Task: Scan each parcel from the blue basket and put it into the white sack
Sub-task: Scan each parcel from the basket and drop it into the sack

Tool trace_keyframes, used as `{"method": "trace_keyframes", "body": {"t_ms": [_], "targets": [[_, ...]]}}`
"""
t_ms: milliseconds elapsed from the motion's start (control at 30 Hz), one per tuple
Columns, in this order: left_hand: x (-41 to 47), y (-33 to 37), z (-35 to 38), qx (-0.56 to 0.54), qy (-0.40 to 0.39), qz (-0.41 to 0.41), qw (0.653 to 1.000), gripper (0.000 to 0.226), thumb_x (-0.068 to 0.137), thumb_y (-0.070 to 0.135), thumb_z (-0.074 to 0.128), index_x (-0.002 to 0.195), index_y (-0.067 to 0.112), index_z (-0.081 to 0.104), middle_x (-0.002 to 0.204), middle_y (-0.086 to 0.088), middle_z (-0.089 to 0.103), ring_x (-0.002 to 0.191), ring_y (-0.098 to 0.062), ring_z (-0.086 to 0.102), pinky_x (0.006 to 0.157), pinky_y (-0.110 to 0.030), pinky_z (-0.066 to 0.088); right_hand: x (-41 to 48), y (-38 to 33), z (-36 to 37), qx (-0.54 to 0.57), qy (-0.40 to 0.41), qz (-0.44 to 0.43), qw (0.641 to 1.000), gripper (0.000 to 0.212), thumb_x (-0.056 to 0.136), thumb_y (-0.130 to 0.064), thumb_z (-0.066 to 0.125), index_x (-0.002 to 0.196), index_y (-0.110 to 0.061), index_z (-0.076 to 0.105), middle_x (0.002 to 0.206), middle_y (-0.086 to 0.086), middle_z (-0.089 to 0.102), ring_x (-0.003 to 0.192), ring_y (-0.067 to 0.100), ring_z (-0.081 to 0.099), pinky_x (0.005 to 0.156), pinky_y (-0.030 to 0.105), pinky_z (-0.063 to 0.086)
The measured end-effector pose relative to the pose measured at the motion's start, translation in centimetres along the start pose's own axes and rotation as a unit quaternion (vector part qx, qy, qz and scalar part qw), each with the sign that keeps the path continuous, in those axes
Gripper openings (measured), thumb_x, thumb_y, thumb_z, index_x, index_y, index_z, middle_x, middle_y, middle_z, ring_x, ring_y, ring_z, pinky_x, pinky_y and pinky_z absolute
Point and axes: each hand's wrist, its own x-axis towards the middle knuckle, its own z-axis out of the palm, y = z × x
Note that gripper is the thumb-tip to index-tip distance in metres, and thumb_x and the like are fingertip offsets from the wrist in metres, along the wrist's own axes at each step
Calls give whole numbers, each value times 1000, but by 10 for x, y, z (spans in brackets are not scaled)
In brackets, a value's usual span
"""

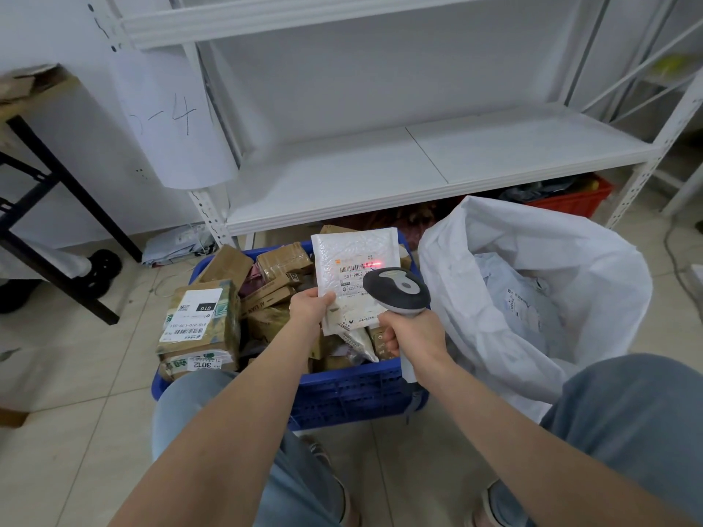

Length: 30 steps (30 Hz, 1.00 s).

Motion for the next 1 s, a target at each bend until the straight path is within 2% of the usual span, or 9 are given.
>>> {"method": "trace_keyframes", "body": {"t_ms": [100,267,500,600,700,767,900,1000], "targets": [[2,1,1,4,-1,1,1000,27,89,9,65,116,7,63,112,-14,68,89,-26,66,81,-44,56,0,-1,-2,-4,1,-2,1000,14,73,-9,66,59,-7,63,50,3,58,45,15,49,55,29,45],[0,3,4,1,-4,1,1000,26,89,10,65,115,8,64,108,-13,68,78,-22,64,70,-38,54,0,-2,-3,-10,-4,-3,1000,13,72,-11,66,59,-7,64,49,3,58,47,16,51,57,31,46],[0,8,6,-14,-9,4,1000,28,90,8,63,118,6,63,110,-15,68,83,-24,63,76,-39,54,5,-3,-2,-11,-1,-6,1000,12,70,-13,67,60,-8,66,50,2,60,50,18,53,62,34,49],[0,13,7,-9,-12,16,1000,29,90,7,64,118,3,62,110,-15,68,80,-22,63,73,-36,54,7,-5,-2,3,-6,-18,1000,11,74,-17,69,70,-7,69,55,2,65,51,15,56,62,32,50],[-1,32,14,11,-5,37,999,31,88,8,66,118,1,62,114,-16,67,90,-25,64,84,-39,53,12,-17,-9,39,-8,-23,999,9,77,-14,69,79,-5,69,58,5,68,46,11,54,55,26,47],[-2,55,30,24,-10,64,998,32,88,7,67,118,-1,61,116,-17,66,96,-30,64,86,-41,53,21,-32,-21,78,9,-26,997,8,80,-11,69,84,-5,68,57,3,67,45,10,53,51,24,45],[-12,98,96,73,-67,128,987,32,88,6,66,119,-3,60,108,-11,65,98,-29,65,76,-35,52,53,-55,-69,146,93,-35,984,7,83,-12,68,82,-6,66,61,6,65,47,12,53,52,24,45],[-16,105,163,161,-115,182,963,20,86,11,70,104,4,68,104,-11,69,93,-26,66,86,-39,54,84,-53,-114,185,155,-25,970,7,82,-11,69,81,-6,65,62,8,65,48,15,55,53,28,45]]}}
